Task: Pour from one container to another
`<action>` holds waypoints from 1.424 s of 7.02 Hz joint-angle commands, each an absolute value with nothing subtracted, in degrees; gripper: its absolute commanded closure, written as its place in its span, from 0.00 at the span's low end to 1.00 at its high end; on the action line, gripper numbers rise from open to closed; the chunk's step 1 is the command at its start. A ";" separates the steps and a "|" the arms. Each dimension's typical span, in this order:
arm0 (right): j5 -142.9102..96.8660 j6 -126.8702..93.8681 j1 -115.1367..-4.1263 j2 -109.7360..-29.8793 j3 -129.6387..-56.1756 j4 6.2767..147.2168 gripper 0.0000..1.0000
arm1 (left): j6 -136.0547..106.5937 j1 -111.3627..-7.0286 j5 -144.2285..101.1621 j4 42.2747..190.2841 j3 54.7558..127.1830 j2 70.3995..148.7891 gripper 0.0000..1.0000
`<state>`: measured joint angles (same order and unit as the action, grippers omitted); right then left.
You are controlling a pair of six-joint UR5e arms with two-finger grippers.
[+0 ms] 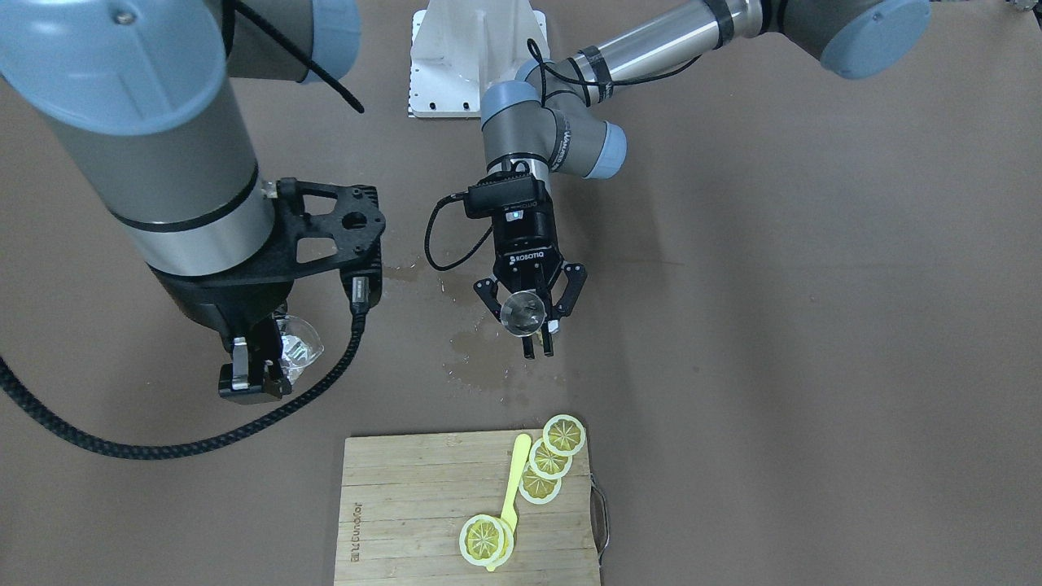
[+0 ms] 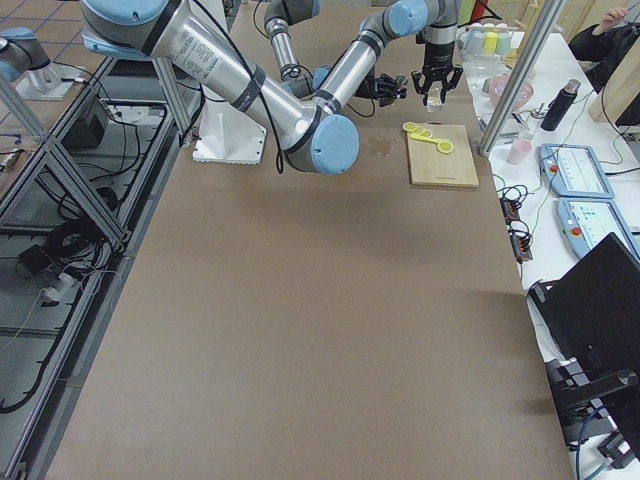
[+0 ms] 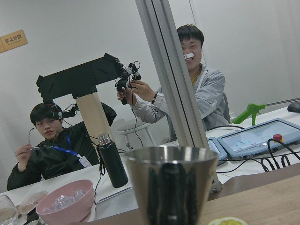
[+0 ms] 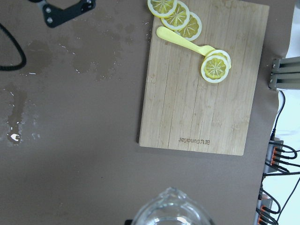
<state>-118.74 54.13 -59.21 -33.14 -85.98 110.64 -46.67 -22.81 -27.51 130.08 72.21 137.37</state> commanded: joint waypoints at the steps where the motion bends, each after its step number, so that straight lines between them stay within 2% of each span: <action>1: -122.33 49.77 -60.29 -42.68 -91.92 100.52 1.00 | -46.67 -22.76 -27.60 130.08 72.16 137.29 1.00; 5: -128.66 36.17 -61.26 -57.00 -96.76 79.25 1.00 | -46.67 -22.85 -27.60 130.17 72.07 137.11 1.00; 7: -131.29 29.73 -62.57 -63.16 -96.59 68.07 1.00 | -46.67 -23.11 -27.60 130.25 72.25 136.24 1.00; 10: -138.32 21.18 -67.14 -67.13 -96.24 64.60 1.00 | -46.67 -24.17 -29.44 139.71 72.42 130.10 1.00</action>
